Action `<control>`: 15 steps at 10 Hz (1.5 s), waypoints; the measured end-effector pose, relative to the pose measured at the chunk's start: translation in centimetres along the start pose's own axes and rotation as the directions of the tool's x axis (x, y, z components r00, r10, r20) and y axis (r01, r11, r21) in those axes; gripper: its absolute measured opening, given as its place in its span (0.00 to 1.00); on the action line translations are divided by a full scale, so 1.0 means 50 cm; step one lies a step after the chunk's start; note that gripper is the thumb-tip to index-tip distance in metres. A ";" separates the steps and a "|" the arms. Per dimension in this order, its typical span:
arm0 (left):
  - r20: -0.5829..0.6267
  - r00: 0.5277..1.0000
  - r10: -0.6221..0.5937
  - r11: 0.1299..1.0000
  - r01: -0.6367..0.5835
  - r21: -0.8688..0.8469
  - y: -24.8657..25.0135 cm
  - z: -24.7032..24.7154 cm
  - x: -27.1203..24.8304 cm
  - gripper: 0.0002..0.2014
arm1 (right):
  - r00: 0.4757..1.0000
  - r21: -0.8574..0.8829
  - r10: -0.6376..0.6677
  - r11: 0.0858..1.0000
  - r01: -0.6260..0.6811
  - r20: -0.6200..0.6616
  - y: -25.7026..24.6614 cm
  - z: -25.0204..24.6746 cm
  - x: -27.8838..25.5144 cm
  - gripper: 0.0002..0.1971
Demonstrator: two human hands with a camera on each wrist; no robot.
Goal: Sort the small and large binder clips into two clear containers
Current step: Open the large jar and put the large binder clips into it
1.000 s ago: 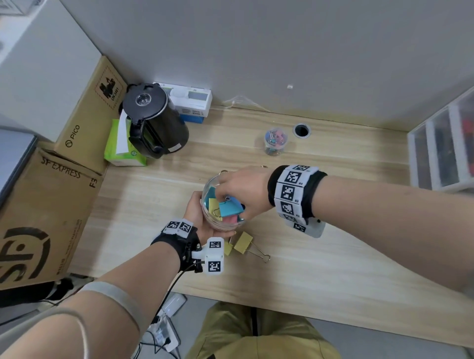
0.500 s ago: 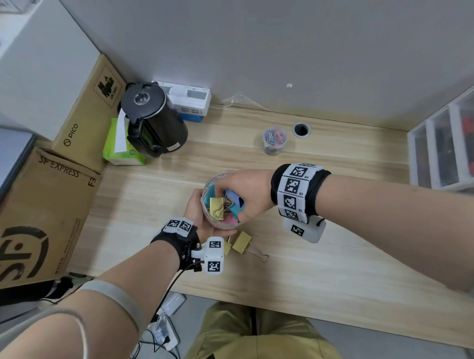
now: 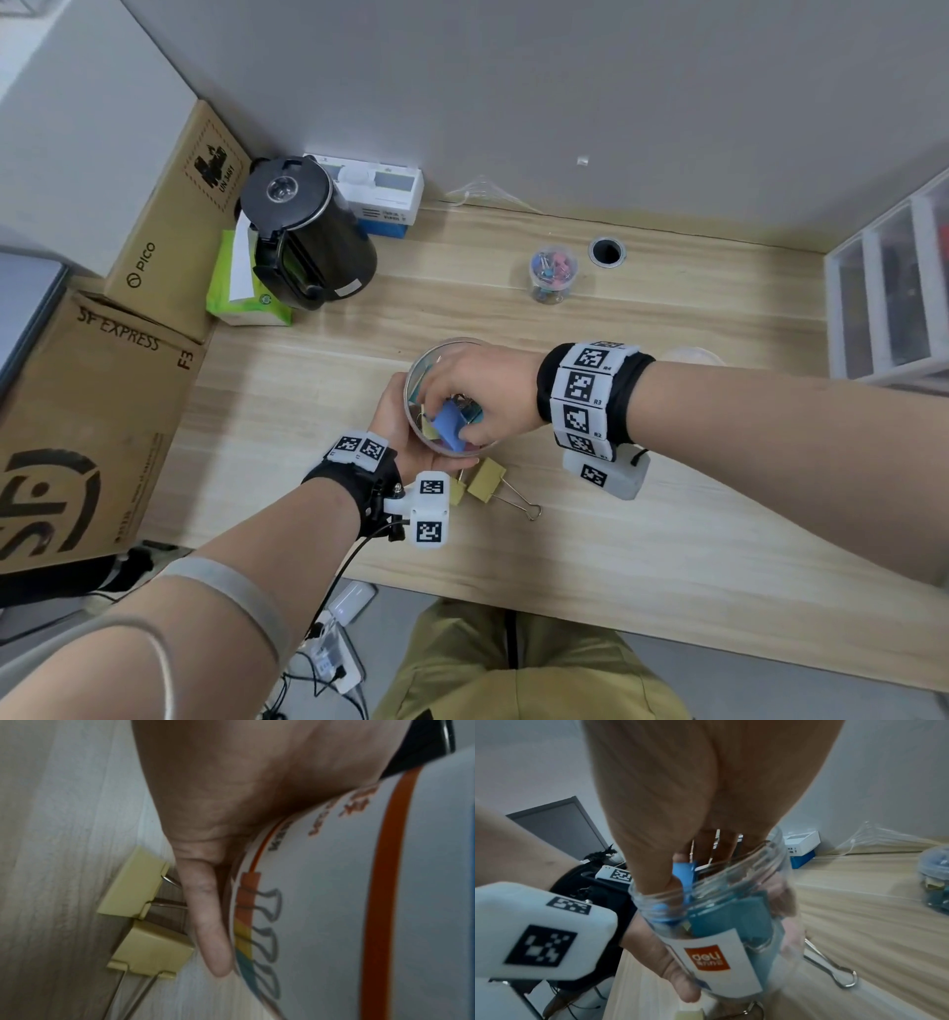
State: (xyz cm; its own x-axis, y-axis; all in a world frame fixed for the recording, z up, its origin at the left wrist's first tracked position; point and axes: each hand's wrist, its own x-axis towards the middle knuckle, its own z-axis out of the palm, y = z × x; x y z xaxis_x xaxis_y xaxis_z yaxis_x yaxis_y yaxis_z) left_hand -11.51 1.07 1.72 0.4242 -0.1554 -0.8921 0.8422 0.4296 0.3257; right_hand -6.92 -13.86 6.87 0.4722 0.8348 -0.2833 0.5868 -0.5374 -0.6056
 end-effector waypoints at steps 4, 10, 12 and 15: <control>-0.050 0.998 0.045 0.996 -0.041 0.085 0.010 -0.081 -0.007 0.18 | 0.924 -0.066 -0.124 0.992 0.108 -0.362 -0.017 0.009 0.037 0.10; -0.106 0.994 -0.028 0.997 0.021 -0.068 -0.012 -0.285 -0.016 0.34 | 0.802 -0.400 0.562 0.795 -0.455 0.204 0.045 0.209 0.045 0.40; -0.063 0.998 0.017 0.997 -0.021 -0.073 -0.006 -0.285 -0.017 0.30 | 0.816 -0.417 0.558 0.784 -0.459 0.150 0.032 0.223 0.036 0.32; 0.016 1.000 -0.001 0.997 0.003 -0.074 0.003 -0.267 -0.024 0.28 | 0.903 -0.143 0.409 0.909 -0.392 0.129 0.051 0.185 0.036 0.29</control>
State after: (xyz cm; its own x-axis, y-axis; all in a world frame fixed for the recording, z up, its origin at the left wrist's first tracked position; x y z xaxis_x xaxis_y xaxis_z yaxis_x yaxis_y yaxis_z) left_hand -16.33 13.20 -1.35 0.4282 -0.1700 -0.8876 0.8165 0.4936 0.2994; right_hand -10.64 -12.64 -2.05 0.5815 0.5494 -0.6000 0.4424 -0.8325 -0.3336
